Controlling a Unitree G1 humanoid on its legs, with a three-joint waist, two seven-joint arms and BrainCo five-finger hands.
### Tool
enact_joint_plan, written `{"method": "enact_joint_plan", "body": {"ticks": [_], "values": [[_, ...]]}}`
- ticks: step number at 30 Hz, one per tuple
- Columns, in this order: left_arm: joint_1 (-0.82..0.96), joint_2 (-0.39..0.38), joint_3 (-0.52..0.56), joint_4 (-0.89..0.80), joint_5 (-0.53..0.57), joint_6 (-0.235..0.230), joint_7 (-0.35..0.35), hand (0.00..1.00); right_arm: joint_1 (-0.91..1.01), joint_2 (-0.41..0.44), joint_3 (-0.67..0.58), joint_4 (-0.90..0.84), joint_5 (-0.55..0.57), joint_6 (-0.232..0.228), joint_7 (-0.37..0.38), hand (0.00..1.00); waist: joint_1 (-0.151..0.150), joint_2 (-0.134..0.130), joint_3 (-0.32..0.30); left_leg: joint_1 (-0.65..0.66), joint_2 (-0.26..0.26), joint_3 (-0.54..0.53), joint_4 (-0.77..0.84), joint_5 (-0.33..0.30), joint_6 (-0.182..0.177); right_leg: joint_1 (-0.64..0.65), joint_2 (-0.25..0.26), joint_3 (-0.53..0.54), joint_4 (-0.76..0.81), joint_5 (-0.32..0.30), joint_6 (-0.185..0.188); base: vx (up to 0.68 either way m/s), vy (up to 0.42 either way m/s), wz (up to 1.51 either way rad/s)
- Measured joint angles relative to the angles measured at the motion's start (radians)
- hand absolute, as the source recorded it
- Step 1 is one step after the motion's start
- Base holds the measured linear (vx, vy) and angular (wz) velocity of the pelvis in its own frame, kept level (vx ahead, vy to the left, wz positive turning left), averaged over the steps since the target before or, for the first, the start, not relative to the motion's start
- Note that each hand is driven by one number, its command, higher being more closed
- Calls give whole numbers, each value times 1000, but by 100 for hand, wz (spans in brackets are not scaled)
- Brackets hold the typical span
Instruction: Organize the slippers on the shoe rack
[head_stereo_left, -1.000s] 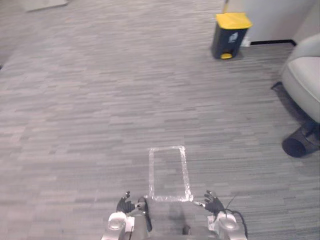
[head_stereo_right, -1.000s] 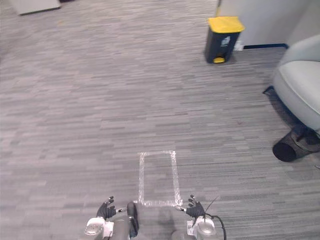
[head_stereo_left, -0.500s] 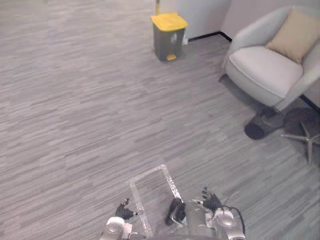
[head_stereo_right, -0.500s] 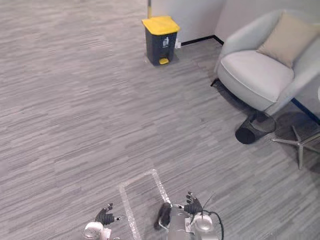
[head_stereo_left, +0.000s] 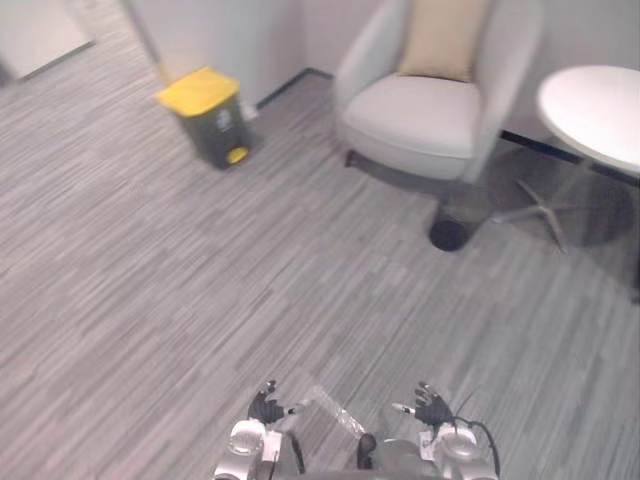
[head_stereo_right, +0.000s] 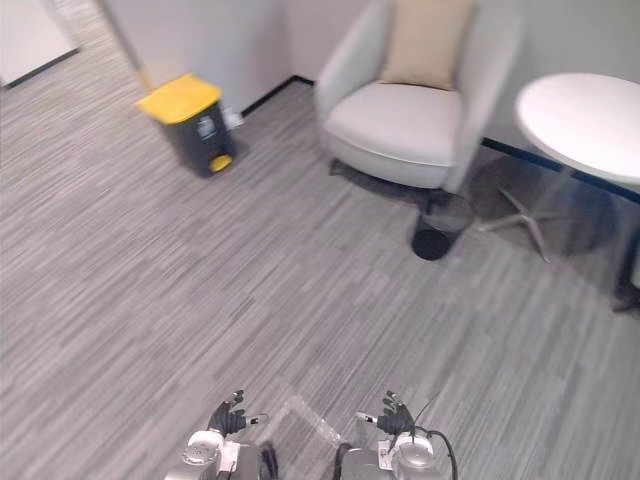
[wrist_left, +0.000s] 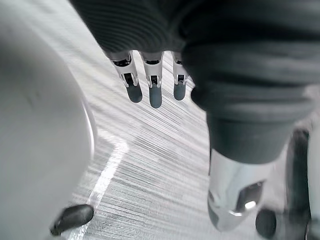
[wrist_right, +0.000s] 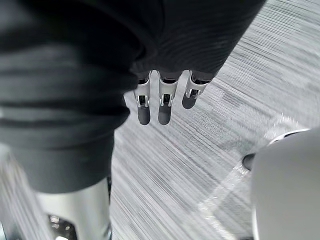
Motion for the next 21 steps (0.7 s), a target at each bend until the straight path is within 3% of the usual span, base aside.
{"method": "enact_joint_plan", "body": {"ticks": [1,5,8,9,10,11,12,14,18,21], "values": [[-9,8,1,7,-5,-1,4,0,-5,4,6,16,-1,0,-5,0,-1,-32,-11,25,-12,46,6,-7,9,3,-29,45,-5,3,38,186,276,-119],[-2,54,0,28,-14,3,6,0,7,45,15,33,0,0,-4,0,8,-105,-43,105,-55,179,-136,10,50,-17,-89,149,-44,17,74,141,189,-85],[0,66,1,30,-14,7,7,0,0,44,16,41,-2,0,-4,0,7,-104,-35,153,-64,254,-154,-4,72,-24,-104,165,-38,27,97,67,172,-74],[6,70,3,31,-15,7,12,0,-14,39,16,57,-2,0,-3,0,10,-97,-33,166,-53,297,-155,-13,76,-44,-122,61,-14,29,109,-13,94,-93],[10,76,12,30,-17,7,13,0,-23,41,15,62,-3,0,-4,0,19,-94,-31,171,-50,338,-154,-17,79,-70,-160,-126,16,23,97,-27,66,-84],[11,75,17,32,-18,8,12,0,-22,40,15,62,-3,0,-3,0,18,-90,-29,171,-48,346,-151,-20,79,-75,-182,-203,31,22,89,4,13,-60],[10,72,29,37,-21,9,12,0,-19,35,11,68,-4,-2,-3,0,13,-94,-31,172,-41,364,-139,-29,75,-75,-234,-373,66,25,83,18,-12,-40],[10,70,40,43,-25,10,13,0,-19,37,0,73,-3,-7,-3,0,15,-90,-28,180,-18,382,-121,-41,58,-71,-226,-426,63,29,78,17,-77,-38],[18,62,40,47,-35,18,10,0,-14,31,-26,110,-3,-10,-4,0,28,-64,-58,188,31,421,-121,-49,38,-25,-129,-392,-97,105,58,42,-91,-42],[15,64,43,48,-35,18,1,0,-16,32,-28,113,-1,-10,-8,0,31,-74,-52,179,61,455,-62,-56,28,4,-96,-350,-180,150,46,21,-77,-42]]}}
